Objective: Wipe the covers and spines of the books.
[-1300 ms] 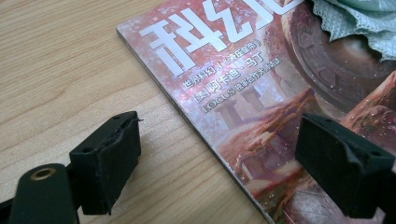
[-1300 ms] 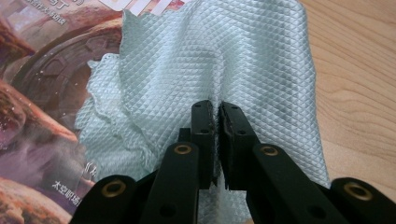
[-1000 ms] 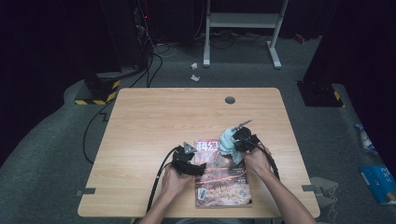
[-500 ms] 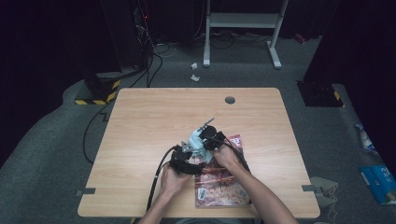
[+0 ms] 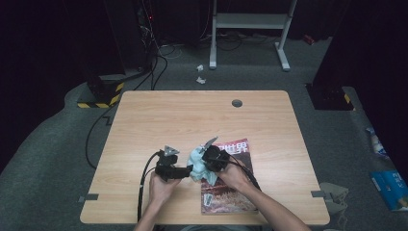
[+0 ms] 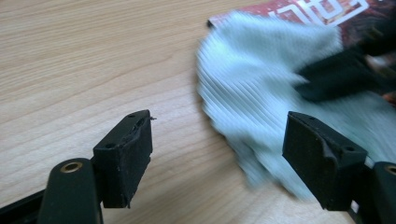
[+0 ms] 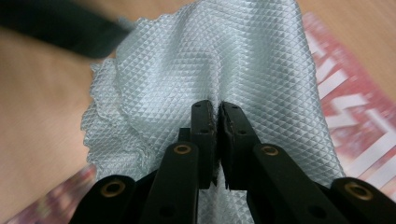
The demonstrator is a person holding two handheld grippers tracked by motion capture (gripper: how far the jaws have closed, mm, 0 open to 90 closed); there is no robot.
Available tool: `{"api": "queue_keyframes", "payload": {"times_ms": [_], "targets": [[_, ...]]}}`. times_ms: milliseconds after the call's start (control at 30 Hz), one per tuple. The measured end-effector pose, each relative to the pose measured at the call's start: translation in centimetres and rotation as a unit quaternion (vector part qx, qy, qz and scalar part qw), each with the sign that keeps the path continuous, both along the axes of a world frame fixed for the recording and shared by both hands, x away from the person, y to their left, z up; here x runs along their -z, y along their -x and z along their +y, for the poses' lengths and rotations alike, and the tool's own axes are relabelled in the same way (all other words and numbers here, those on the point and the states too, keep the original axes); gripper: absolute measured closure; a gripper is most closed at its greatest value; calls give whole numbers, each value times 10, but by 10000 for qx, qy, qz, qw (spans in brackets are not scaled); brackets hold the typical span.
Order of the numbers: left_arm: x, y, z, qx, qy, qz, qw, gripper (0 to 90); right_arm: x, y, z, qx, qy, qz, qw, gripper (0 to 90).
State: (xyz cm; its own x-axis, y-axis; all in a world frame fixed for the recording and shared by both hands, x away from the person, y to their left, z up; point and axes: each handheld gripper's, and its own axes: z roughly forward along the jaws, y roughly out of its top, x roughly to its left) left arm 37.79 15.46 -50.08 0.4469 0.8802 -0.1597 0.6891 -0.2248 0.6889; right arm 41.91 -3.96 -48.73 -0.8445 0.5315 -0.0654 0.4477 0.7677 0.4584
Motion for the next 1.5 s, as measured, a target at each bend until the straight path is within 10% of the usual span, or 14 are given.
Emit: {"api": "queue_keyframes", "payload": {"times_ms": [433,1033,1500], "targets": [[5,-11,-24,104,-57,102,9999,234,2,60,-20,-532,-175,35,9984,839],[11,-16,-41,123,-68,145,9998,238,4,103,-43,-1015,-335,-6,9943,837],[13,-16,-45,107,-347,28,9993,240,1,121,-126,-246,-208,-104,9994,833]]}}
